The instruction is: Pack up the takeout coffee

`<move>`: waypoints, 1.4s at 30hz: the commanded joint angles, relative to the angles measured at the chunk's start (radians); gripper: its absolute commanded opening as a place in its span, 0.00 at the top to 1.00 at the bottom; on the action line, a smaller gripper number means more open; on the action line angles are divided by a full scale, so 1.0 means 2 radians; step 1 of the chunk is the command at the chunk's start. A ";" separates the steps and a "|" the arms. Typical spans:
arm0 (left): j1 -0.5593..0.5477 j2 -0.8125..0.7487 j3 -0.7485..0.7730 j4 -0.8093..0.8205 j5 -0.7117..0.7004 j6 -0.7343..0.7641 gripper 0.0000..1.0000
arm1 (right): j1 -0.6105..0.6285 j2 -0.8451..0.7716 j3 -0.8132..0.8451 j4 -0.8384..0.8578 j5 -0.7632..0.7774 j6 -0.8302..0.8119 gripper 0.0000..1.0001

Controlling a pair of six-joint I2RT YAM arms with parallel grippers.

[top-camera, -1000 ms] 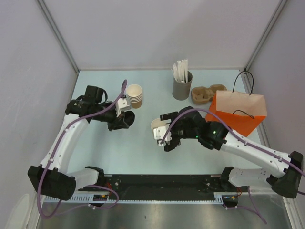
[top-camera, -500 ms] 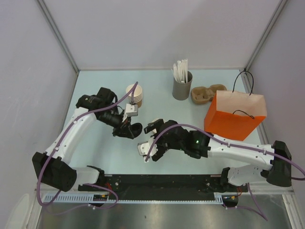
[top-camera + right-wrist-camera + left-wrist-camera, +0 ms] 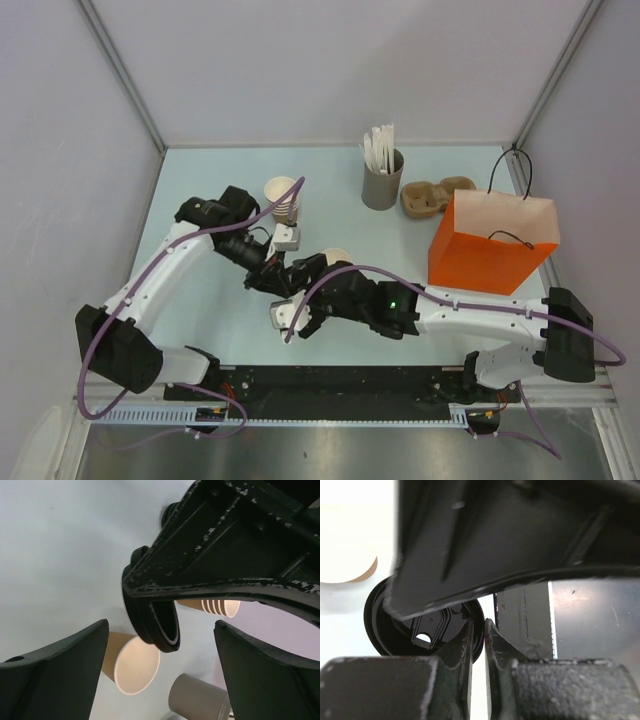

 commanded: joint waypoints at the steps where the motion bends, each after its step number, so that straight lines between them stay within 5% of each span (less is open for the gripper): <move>1: -0.011 -0.005 0.007 -0.058 0.030 0.030 0.86 | -0.005 0.002 -0.006 0.054 0.018 0.010 0.13; 12: -0.014 -0.022 -0.001 -0.058 0.026 0.033 0.88 | -0.042 0.004 -0.025 0.069 -0.023 0.019 0.38; 23: -0.015 -0.008 0.000 -0.059 0.028 0.032 0.89 | -0.025 0.010 -0.025 0.058 -0.021 0.011 0.34; 31: -0.015 -0.007 -0.003 -0.058 0.029 0.035 0.87 | -0.020 0.016 -0.026 0.058 -0.023 0.012 0.67; 34: -0.015 -0.006 0.000 -0.059 0.030 0.034 0.82 | -0.020 0.014 -0.027 0.053 -0.027 0.012 0.78; 42: -0.010 -0.014 0.024 -0.021 0.006 -0.010 0.31 | -0.021 -0.006 -0.028 0.020 -0.042 0.017 0.83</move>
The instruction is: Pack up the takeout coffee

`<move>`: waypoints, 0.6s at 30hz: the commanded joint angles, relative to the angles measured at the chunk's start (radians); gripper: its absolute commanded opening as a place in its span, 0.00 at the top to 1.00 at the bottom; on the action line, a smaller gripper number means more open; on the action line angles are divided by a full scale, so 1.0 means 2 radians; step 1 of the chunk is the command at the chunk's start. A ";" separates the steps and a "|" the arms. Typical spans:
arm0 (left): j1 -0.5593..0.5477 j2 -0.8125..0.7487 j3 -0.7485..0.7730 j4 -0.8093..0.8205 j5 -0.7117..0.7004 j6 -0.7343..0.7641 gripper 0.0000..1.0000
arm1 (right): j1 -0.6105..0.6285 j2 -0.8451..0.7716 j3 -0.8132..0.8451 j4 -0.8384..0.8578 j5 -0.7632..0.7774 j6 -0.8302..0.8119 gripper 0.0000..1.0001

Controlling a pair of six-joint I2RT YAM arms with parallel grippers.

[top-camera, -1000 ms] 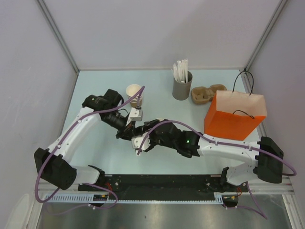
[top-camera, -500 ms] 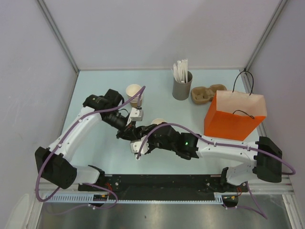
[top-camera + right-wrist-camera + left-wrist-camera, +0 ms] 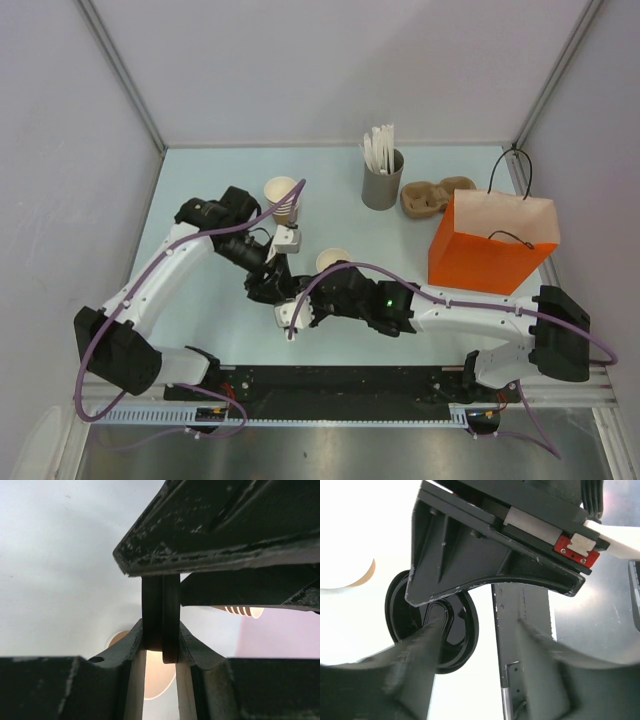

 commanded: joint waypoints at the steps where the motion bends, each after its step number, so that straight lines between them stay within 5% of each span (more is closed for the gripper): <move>1: 0.002 -0.012 0.026 -0.011 -0.001 -0.027 0.27 | 0.001 -0.022 0.003 -0.011 -0.017 0.012 0.83; 8: 0.010 -0.056 0.049 0.092 -0.073 -0.110 0.04 | -0.008 -0.052 0.004 -0.063 -0.059 0.031 0.83; 13: 0.010 -0.110 0.018 0.223 -0.134 -0.178 0.01 | -0.041 -0.083 0.006 -0.097 -0.132 0.053 0.83; 18: 0.005 -0.135 -0.012 0.269 -0.141 -0.190 0.01 | -0.123 -0.100 0.023 -0.133 -0.256 0.095 0.82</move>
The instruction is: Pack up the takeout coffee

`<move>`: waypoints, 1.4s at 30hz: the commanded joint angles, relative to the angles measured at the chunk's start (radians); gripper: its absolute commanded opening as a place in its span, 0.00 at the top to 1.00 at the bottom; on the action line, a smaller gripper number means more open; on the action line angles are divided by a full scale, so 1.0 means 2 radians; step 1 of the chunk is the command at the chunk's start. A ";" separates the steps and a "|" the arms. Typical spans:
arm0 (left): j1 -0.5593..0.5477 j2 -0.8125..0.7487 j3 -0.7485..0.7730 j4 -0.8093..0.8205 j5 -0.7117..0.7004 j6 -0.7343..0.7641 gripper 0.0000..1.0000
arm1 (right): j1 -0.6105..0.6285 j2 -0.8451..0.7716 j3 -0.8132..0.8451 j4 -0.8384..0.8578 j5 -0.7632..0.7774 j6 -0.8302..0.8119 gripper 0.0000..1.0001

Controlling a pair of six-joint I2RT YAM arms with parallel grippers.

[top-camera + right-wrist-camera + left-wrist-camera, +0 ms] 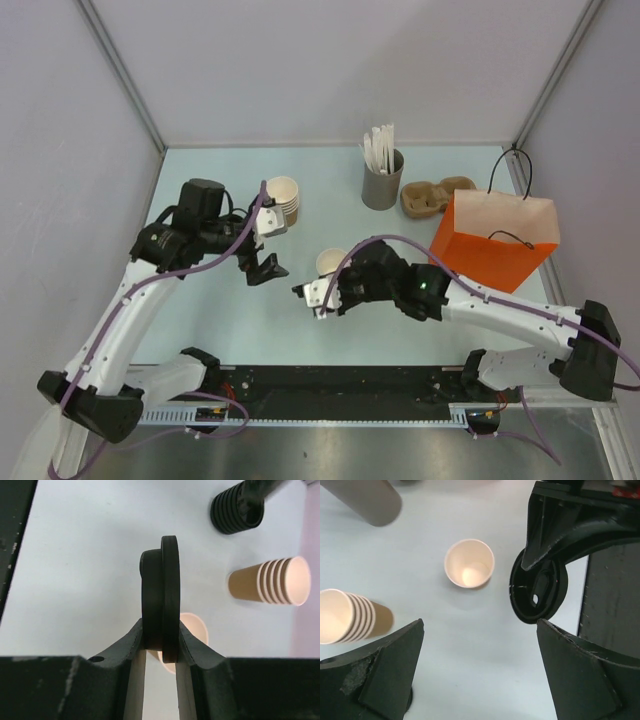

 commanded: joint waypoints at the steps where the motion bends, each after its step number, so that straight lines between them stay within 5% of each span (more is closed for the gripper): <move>1: -0.004 -0.014 -0.019 0.081 -0.027 -0.032 0.00 | -0.066 -0.021 0.024 -0.039 -0.130 0.049 0.82; 15: -0.075 0.008 -0.019 0.125 -0.032 -0.048 0.01 | -0.165 0.028 0.075 -0.054 -0.323 0.152 0.80; 42: -0.093 0.066 0.027 0.029 0.100 -0.021 0.07 | -0.178 0.065 0.075 -0.067 -0.311 0.134 0.79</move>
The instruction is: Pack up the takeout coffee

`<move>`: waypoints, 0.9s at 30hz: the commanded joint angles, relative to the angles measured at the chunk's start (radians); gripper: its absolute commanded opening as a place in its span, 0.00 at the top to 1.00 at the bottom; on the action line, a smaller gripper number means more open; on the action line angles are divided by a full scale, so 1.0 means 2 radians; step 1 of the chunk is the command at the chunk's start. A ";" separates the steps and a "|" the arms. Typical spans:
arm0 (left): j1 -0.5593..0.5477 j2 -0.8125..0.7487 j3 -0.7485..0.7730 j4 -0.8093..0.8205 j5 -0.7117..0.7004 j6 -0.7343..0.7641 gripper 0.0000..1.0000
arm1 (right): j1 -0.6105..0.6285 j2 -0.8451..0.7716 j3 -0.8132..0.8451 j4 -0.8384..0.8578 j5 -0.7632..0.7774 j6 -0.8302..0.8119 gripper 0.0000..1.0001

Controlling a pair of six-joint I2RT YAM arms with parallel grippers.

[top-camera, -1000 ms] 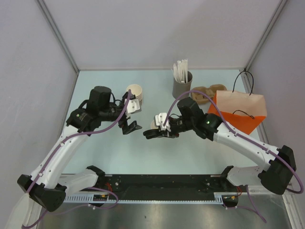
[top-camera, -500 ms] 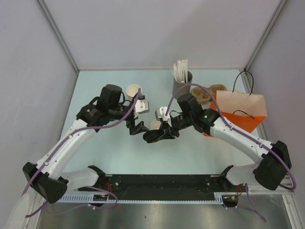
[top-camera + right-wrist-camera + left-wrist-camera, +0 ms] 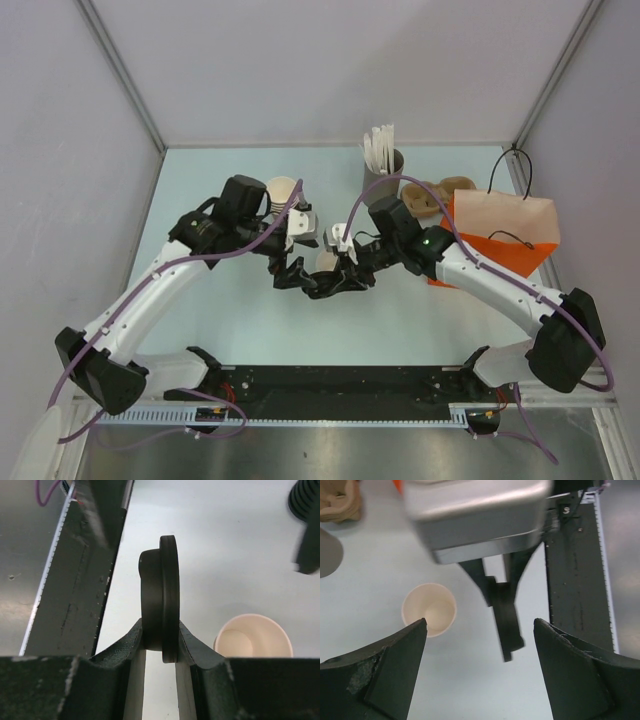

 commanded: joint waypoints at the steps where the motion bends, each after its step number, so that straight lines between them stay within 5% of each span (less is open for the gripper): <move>1: -0.006 0.003 0.022 -0.041 0.054 0.017 0.07 | -0.003 0.005 0.020 0.013 0.020 -0.007 0.79; 18: -0.046 0.028 -0.020 0.039 -0.064 -0.027 0.11 | 0.001 -0.005 0.020 0.040 0.043 0.014 0.80; 27: -0.055 0.037 -0.022 0.036 -0.071 -0.024 0.35 | 0.002 -0.006 0.020 0.039 0.045 0.013 0.80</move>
